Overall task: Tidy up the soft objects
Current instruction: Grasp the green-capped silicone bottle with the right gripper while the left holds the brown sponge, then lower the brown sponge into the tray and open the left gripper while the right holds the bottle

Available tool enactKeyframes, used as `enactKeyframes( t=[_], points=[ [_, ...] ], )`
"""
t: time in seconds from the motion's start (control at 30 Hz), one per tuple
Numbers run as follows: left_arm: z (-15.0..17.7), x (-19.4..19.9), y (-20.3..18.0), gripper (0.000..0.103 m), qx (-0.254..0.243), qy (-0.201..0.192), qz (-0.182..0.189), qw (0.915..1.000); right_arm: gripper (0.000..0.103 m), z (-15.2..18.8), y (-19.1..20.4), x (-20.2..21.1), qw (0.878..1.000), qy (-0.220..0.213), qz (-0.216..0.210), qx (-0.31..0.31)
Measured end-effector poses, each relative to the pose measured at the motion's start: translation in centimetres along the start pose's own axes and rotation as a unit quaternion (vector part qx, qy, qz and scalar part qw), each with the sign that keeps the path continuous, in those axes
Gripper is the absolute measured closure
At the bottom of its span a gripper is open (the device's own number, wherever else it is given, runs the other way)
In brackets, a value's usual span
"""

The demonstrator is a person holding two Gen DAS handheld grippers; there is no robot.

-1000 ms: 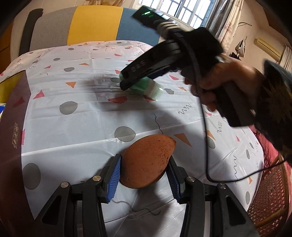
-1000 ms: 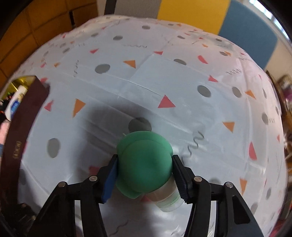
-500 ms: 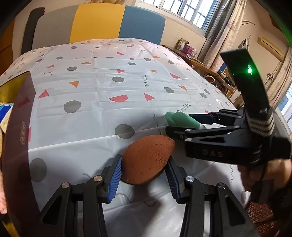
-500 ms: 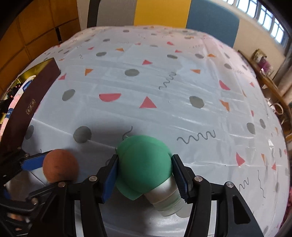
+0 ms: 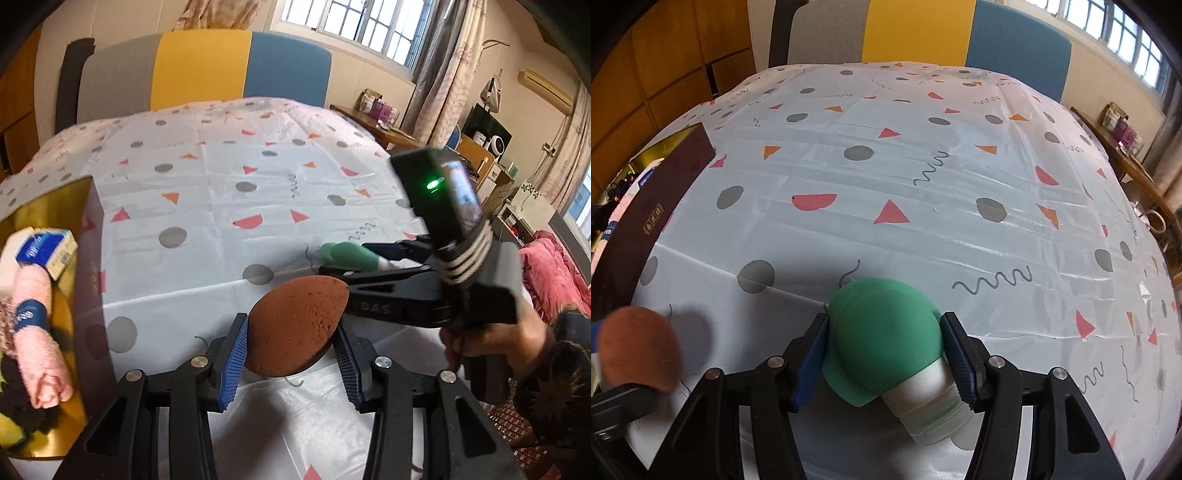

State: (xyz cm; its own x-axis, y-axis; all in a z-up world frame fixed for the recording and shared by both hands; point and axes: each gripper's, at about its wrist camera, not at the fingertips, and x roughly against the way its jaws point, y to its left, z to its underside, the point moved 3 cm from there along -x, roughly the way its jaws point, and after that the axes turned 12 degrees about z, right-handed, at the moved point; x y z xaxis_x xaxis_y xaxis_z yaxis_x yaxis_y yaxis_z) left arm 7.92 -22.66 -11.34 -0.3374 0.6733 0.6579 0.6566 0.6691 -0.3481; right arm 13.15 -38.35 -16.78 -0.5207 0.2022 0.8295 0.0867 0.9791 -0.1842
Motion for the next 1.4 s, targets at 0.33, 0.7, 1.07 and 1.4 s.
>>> enactKeyframes(
  t=[0.33,0.7,1.07,1.4],
  points=[
    [-0.6,3.4,-1.6,0.057,-0.011,-0.026,0.001,0.9996,0.036,0.4,-0.2,-0.7,1.000,-0.007,0.001,-0.014],
    [-1.1,6.6,-1.4,0.057,-0.004,-0.053,0.002,0.9986,0.036,0.8,-0.1,-0.9,0.999,-0.028,0.014,-0.032],
    [-1.2,9.0,0.0,0.057,0.015,-0.074,-0.007,0.9971,0.037,1.1,0.0,-0.8,0.998,-0.039,0.023,-0.039],
    [-1.5,14.4,4.1,0.057,0.070,-0.119,-0.021,0.9902,0.037,1.1,0.0,-0.8,0.998,-0.040,0.023,-0.039]
  ],
)
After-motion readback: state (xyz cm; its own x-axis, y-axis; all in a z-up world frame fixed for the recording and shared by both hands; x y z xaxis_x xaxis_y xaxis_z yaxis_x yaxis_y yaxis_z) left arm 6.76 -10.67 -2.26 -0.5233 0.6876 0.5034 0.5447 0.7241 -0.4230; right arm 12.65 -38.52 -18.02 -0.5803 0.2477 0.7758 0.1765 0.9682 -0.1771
